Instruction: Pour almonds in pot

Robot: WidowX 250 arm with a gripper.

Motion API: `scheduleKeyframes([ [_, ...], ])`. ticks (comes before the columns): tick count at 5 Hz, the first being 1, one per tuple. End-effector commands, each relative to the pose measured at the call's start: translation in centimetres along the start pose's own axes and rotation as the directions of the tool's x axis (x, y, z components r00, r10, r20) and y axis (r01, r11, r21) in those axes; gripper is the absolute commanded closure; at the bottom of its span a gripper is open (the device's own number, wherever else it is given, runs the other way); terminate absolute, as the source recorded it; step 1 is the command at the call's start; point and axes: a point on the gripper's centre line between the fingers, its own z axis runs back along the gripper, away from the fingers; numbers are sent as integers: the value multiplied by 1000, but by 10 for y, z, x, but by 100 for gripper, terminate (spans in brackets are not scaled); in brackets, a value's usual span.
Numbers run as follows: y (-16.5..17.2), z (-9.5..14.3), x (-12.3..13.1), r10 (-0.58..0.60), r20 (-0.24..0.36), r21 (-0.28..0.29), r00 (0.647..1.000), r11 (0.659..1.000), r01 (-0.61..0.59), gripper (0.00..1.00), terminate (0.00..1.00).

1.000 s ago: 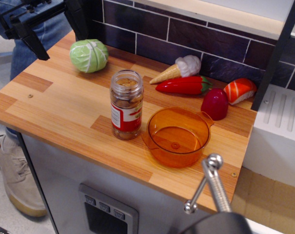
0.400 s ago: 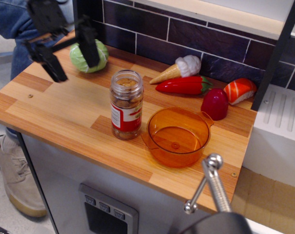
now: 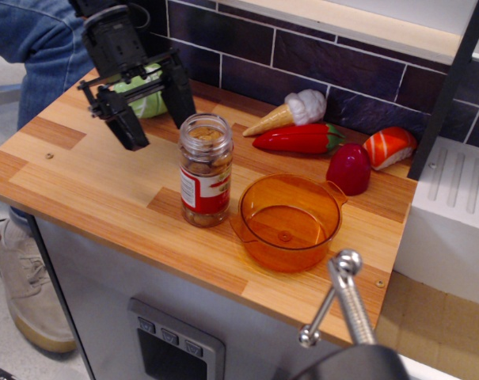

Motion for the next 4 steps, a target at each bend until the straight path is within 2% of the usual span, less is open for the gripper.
scheduleKeyframes([
  [1, 0, -17, -15, -14, -1, 42, 1000, 999, 14, 0, 0],
  [3, 6, -37, -33, -21, -38, 111, 999, 994, 25, 0, 0],
  [4, 1, -38, -37, -26, -31, 89, 999, 996, 29, 100, 0],
])
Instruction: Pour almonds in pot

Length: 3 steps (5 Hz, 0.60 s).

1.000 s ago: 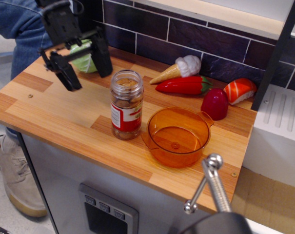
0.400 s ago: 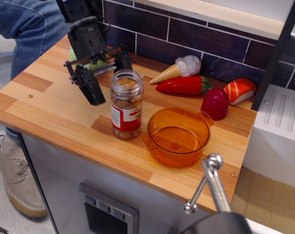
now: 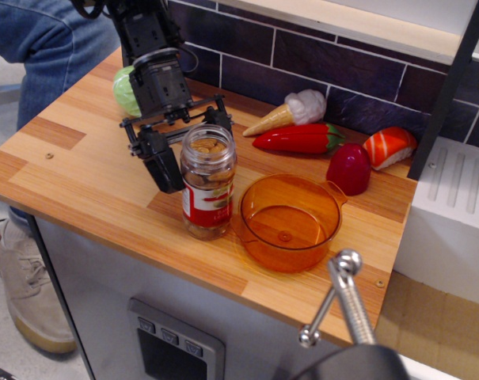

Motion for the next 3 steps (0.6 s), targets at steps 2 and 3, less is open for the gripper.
scheduleKeyframes([
  [2, -13, 42, -25, -33, 154, -164, 988, 985, 58, 100, 0],
  [3, -27, 58, -44, -74, 319, -210, 945, 967, 146, 100, 0],
])
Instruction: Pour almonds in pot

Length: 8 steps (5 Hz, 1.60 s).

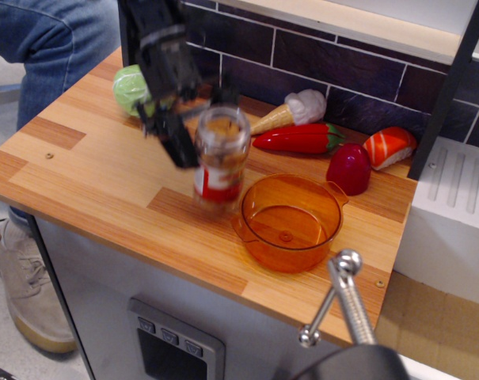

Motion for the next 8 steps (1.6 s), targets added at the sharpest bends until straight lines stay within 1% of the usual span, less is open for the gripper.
scheduleKeyframes([
  [1, -27, 38, -39, -90, 412, -123, 907, 981, 154, 100, 0],
  [2, -38, 39, -46, -83, 570, -145, 818, 969, 199, 100, 0],
  [3, -46, 30, -52, -109, 663, -134, 741, 956, 261, 100, 0],
  [4, -52, 21, -59, -144, 758, -124, 636, 925, 358, 100, 0],
  [5, -52, 16, -62, -168, 822, -118, 544, 884, 452, 100, 0],
  [6, -49, 13, -69, -154, 888, -115, 433, 838, 534, 100, 0],
  [7, -45, 9, -71, -153, 914, -101, 375, 809, 579, 100, 0],
  [8, -43, 4, -72, -142, 944, -73, 298, 791, 608, 100, 0],
])
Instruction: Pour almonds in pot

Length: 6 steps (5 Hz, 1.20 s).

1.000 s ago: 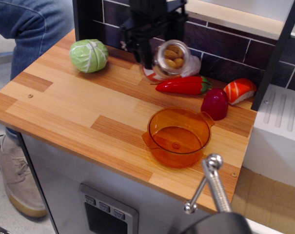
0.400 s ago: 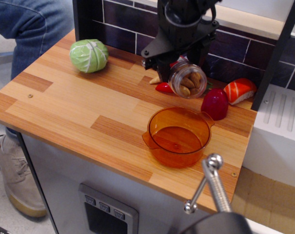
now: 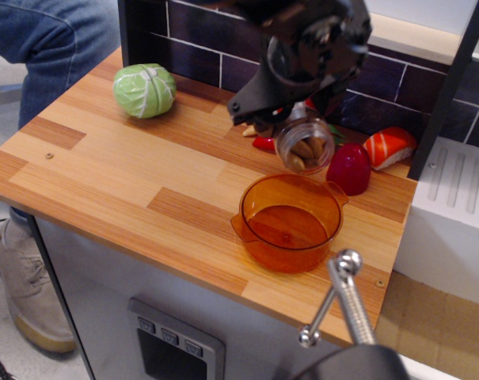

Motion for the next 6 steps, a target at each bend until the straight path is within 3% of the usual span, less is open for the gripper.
scheduleKeyframes([
  [1, -5, 8, 7, -6, 134, -90, 991, 996, 18, 100, 0],
  [4, -11, 2, 2, -85, 260, -142, 962, 982, 125, 100, 0],
  [6, -10, -2, 1, -99, 302, -160, 948, 975, 153, 100, 0],
])
